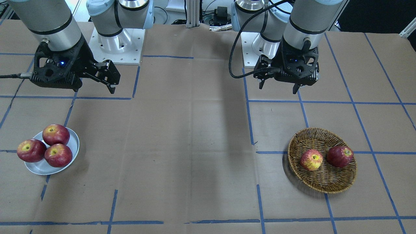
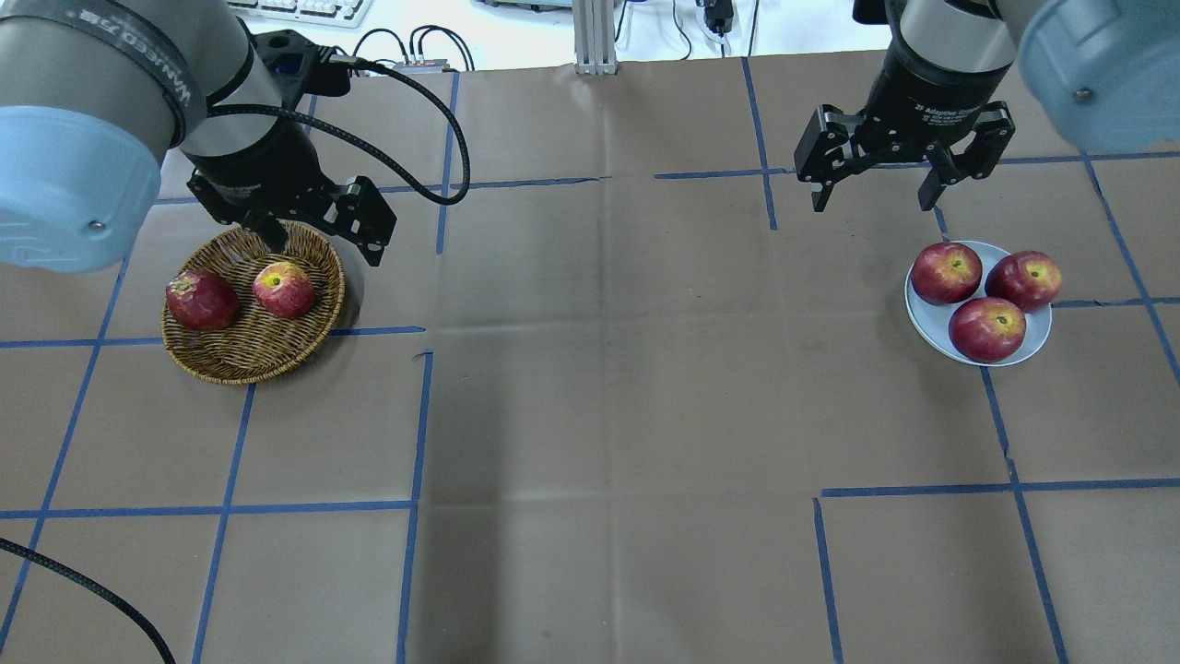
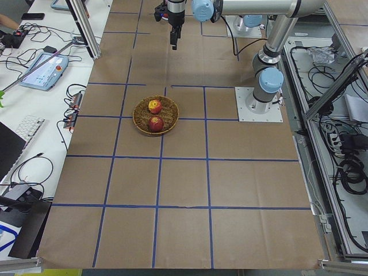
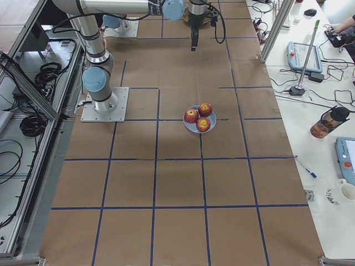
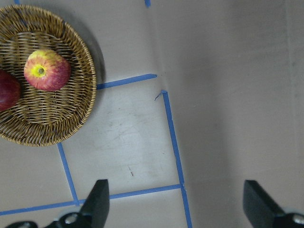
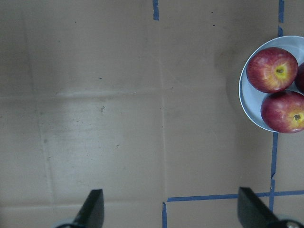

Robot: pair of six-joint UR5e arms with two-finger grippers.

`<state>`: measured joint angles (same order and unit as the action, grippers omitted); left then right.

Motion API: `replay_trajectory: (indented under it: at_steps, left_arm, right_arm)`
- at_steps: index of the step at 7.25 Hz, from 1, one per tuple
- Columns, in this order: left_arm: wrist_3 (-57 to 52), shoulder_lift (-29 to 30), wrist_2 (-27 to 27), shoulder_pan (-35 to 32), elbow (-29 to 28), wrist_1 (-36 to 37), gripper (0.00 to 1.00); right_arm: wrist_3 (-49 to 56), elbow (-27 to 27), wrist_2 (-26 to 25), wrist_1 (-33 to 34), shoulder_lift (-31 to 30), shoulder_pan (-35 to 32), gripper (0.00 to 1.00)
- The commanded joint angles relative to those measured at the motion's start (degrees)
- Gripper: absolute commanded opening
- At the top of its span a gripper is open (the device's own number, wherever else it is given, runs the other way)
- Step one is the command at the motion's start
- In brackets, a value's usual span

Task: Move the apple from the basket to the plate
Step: 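Lower the left gripper over the yellow-red apple in the wicker basket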

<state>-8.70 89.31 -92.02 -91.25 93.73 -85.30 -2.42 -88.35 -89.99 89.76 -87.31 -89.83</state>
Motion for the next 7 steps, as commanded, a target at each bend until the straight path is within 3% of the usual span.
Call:
replay_trajectory:
  at_steps: [1, 4, 7]
  left_arm:
    - [4.20, 0.51, -0.01, -0.07, 0.14, 0.66, 0.99]
    - [-1.80, 2.52, 0.17, 0.28, 2.50, 1.54, 1.00]
    - [-17.44, 8.67, 3.69, 10.01, 4.35, 5.73, 1.00]
  right_arm:
    - [0.14, 0.02, -0.09, 0.06, -0.05, 0.09, 1.00]
    - [-0.04, -0.07, -0.09, -0.02, -0.05, 0.00, 1.00]
    - [0.05, -0.07, -0.10, -0.02, -0.05, 0.00, 1.00]
